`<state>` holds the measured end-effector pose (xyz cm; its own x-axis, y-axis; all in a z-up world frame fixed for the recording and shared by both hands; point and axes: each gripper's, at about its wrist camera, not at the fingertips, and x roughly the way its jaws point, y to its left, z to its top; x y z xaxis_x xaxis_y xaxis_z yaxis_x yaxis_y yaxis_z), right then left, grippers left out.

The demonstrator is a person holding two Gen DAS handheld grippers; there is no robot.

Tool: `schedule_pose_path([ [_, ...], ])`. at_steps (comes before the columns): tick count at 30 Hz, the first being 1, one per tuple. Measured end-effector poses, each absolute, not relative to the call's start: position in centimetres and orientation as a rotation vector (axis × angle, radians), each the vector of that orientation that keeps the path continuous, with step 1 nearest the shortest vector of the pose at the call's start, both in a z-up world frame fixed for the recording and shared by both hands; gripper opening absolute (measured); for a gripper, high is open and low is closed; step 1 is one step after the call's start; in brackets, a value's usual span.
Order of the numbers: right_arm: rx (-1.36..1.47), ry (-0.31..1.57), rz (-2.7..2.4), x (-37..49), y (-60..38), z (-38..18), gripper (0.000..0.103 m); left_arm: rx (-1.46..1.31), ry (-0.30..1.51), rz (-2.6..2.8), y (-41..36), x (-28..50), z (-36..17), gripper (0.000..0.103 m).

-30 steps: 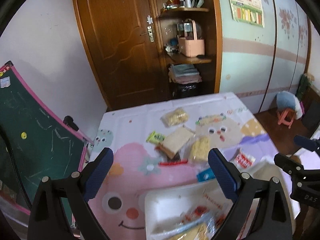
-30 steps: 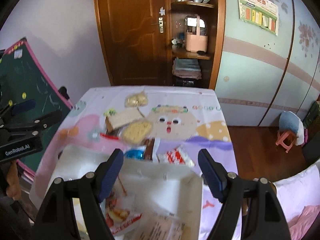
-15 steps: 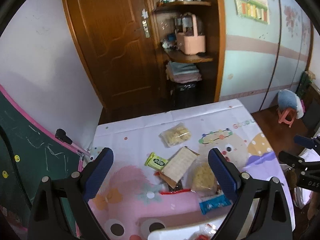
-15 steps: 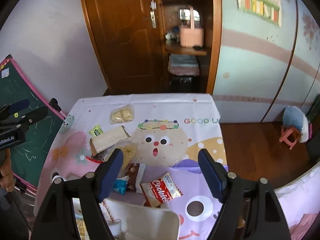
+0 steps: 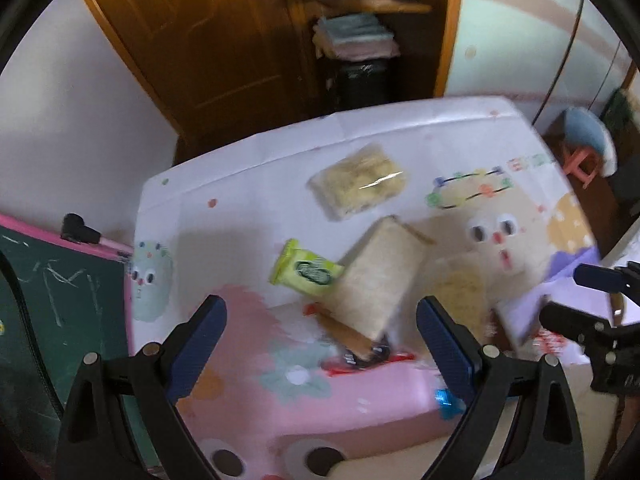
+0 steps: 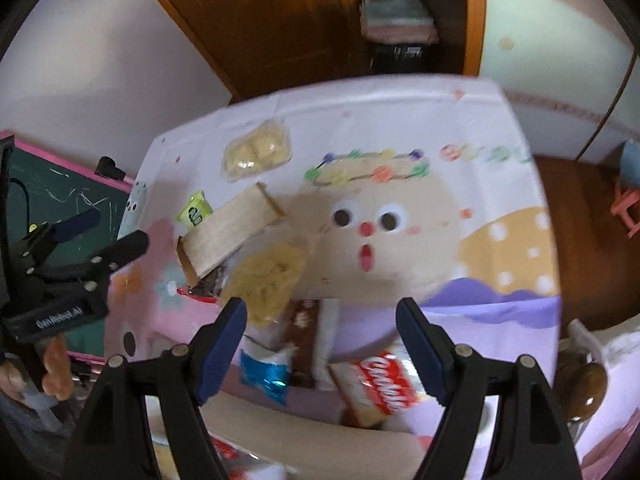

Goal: Organize snacks
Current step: 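Grasp the clear bag of puffed snacks with the right tool while the left grasps a flat bread slice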

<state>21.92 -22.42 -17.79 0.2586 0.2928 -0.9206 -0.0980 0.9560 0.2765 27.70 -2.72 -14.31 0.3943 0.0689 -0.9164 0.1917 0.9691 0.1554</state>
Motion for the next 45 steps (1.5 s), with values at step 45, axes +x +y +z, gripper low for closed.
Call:
schedule_pose_path([
  [45, 0.335, 1.470, 0.236, 24.3, -23.5, -25.1, 0.058, 0.428, 1.333, -0.237, -9.1, 33.1, -24.3, 0.058],
])
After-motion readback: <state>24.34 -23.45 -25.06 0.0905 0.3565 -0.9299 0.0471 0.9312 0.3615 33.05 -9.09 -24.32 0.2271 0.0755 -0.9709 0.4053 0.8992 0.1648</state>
